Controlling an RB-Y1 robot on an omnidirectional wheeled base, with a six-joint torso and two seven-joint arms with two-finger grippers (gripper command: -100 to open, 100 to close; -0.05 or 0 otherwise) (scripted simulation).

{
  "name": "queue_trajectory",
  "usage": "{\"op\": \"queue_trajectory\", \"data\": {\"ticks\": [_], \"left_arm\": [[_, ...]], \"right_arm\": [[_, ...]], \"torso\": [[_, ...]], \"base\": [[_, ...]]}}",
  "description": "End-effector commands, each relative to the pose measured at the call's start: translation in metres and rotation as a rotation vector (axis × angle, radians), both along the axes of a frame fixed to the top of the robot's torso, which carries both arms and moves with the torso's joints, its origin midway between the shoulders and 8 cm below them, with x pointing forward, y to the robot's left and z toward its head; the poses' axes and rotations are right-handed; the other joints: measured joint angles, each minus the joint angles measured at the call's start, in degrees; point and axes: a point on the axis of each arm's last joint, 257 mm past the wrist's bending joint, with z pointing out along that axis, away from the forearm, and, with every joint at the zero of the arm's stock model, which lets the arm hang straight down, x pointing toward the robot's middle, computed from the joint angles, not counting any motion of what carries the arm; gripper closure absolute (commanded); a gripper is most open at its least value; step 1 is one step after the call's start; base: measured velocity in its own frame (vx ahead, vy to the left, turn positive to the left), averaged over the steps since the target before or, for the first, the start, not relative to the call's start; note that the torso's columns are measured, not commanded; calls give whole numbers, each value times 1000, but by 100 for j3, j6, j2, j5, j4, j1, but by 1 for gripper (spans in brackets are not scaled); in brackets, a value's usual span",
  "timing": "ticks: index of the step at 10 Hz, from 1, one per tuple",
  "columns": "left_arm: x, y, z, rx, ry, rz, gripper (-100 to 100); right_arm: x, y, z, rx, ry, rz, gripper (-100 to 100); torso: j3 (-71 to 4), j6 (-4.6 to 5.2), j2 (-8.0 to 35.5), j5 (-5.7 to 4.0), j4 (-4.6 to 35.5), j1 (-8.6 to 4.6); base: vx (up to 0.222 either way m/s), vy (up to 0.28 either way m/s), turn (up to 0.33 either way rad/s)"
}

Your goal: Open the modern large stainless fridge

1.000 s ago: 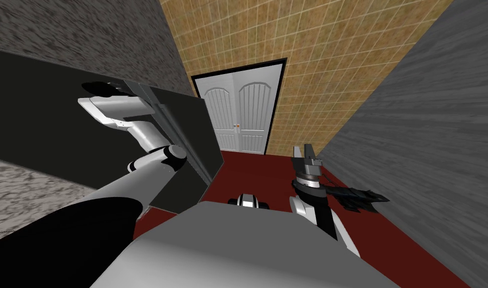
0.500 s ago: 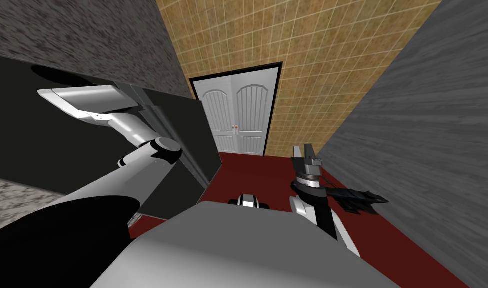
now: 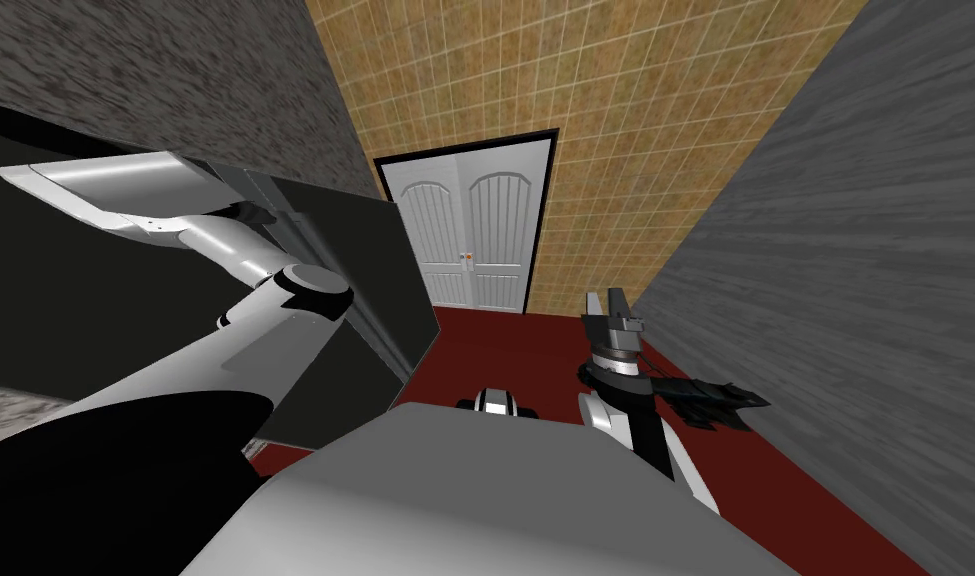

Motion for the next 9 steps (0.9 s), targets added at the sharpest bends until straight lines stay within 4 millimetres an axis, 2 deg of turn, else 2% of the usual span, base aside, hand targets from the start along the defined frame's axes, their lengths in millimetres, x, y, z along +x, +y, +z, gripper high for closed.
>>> {"op": "queue_trajectory", "data": {"ticks": [1,4,7,8,9], "left_arm": [[5,1,-14,-66,4,-27,-100],[-2,7,-18,-119,-9,-35,-100],[-5,8,-17,-125,-13,-32,-100],[-7,9,-16,-122,-16,-29,100],[-24,18,-12,-117,-22,12,100]], "right_arm": [[0,0,0,0,0,0,0],[0,0,0,0,0,0,0],[0,0,0,0,0,0,0],[0,0,0,0,0,0,0],[0,0,0,0,0,0,0]], "torso": [[-7,2,-11,-3,-3,-5],[-11,-2,-9,-4,3,11],[69,-74,97,-13,61,11],[83,-65,117,-6,64,17],[84,-62,110,7,54,14]], "base": [[51,-25,-13],[19,-27,-27],[29,-18,-43],[9,7,17],[94,-58,18]]}}
